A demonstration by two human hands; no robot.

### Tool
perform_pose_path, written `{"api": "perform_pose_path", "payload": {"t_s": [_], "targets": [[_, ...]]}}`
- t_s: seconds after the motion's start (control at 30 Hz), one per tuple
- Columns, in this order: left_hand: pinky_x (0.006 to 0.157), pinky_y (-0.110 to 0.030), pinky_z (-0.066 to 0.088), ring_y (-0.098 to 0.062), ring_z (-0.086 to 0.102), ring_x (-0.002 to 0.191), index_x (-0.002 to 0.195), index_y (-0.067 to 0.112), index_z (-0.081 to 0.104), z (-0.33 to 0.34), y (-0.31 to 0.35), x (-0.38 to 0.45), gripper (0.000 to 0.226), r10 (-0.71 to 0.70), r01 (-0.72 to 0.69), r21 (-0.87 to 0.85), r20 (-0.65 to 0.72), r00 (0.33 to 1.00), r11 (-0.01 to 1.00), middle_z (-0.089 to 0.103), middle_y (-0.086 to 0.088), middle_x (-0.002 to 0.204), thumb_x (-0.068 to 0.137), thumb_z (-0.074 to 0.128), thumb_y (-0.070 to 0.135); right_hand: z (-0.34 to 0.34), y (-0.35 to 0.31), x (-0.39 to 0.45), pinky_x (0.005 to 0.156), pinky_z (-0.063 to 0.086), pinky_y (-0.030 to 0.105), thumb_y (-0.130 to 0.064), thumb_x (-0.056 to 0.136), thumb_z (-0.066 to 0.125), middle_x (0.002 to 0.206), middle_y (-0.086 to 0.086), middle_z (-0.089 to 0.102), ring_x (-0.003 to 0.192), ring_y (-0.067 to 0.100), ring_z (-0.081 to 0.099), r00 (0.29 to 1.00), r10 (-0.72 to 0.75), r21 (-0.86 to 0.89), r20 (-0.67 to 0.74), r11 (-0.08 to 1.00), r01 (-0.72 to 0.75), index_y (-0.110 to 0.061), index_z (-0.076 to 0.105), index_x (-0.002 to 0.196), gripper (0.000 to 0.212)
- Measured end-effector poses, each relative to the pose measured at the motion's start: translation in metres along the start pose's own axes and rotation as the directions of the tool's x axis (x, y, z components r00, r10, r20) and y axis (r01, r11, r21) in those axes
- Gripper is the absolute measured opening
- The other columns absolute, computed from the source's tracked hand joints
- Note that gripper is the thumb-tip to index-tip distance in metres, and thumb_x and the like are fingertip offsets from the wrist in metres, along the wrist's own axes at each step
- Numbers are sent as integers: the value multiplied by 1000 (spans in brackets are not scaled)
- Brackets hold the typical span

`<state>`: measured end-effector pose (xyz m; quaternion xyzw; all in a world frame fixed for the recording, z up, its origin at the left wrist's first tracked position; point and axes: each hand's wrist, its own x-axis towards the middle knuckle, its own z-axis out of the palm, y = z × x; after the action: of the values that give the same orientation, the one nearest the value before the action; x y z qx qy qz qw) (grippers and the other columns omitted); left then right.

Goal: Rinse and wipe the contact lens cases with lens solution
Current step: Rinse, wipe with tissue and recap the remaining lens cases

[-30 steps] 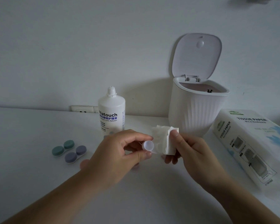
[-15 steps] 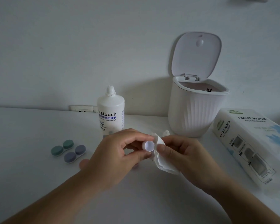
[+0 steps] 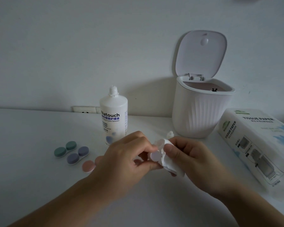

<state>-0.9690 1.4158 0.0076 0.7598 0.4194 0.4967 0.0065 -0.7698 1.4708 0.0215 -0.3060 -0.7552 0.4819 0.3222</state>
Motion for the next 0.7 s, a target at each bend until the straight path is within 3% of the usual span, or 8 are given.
{"api": "perform_pose_path", "payload": {"t_s": [0.1, 0.2, 0.3, 0.37, 0.5, 0.57, 0.7], "targets": [[63, -19, 51, -6, 62, 71, 89, 9, 67, 2, 0, 1, 27, -43, 42, -63, -16, 999, 997, 62, 6, 83, 75, 89, 17, 1, -2, 1, 56, 43, 25, -43, 95, 55, 63, 0, 62, 57, 12, 55, 1000, -11, 17, -21, 1000, 11, -15, 67, 78, 34], [75, -14, 48, -9, 66, 80, 98, 15, 72, -5, -5, 3, 22, -103, 106, -83, 46, 994, 991, 65, 11, 87, 80, 84, 14, -1, 1, 0, 55, 40, 27, -49, 91, 60, 65, -1, 58, 59, 10, 50, 1000, 16, -95, 17, 995, -14, -11, 66, 81, 40], [80, -10, 47, -10, 68, 85, 105, 23, 75, -12, -7, 5, 32, -132, 147, -95, 150, 980, 985, 68, 10, 92, 80, 82, 5, 2, 3, -2, 57, 39, 34, -57, 83, 58, 66, 5, 52, 60, 13, 46, 995, 50, -211, 92, 977, -29, -5, 61, 81, 52], [78, -10, 47, -9, 70, 82, 103, 25, 76, -13, -7, 6, 37, -144, 158, -115, 121, 982, 981, 69, 9, 89, 75, 84, 2, 2, 3, -2, 56, 38, 33, -57, 83, 57, 64, 8, 50, 59, 11, 45, 996, 36, -230, 76, 973, -18, -3, 59, 80, 54], [64, -19, 51, -8, 66, 67, 83, 15, 75, -3, 3, 3, 22, -83, 82, -104, -3, 997, 991, 67, 8, 75, 69, 90, 22, 1, 2, 0, 54, 42, 31, -45, 91, 58, 62, 6, 63, 55, 13, 54, 999, -10, -94, -33, 996, 7, -12, 66, 77, 37], [56, -26, 50, -7, 60, 61, 77, 8, 69, 5, 10, 1, 32, -38, 37, -40, -20, 999, 998, 63, 6, 72, 69, 91, 31, 2, 0, 1, 55, 44, 27, -39, 94, 56, 61, 7, 65, 54, 15, 56, 999, -16, 9, -51, 1000, 17, -13, 67, 75, 34], [61, -21, 53, -4, 63, 70, 86, 5, 72, 4, 10, 4, 25, -46, 46, -25, -24, 999, 999, 66, 3, 80, 73, 88, 19, -1, -3, 2, 56, 45, 25, -36, 99, 55, 60, 3, 63, 55, 13, 56, 999, -4, 40, -52, 999, 6, -12, 68, 76, 36]]}}
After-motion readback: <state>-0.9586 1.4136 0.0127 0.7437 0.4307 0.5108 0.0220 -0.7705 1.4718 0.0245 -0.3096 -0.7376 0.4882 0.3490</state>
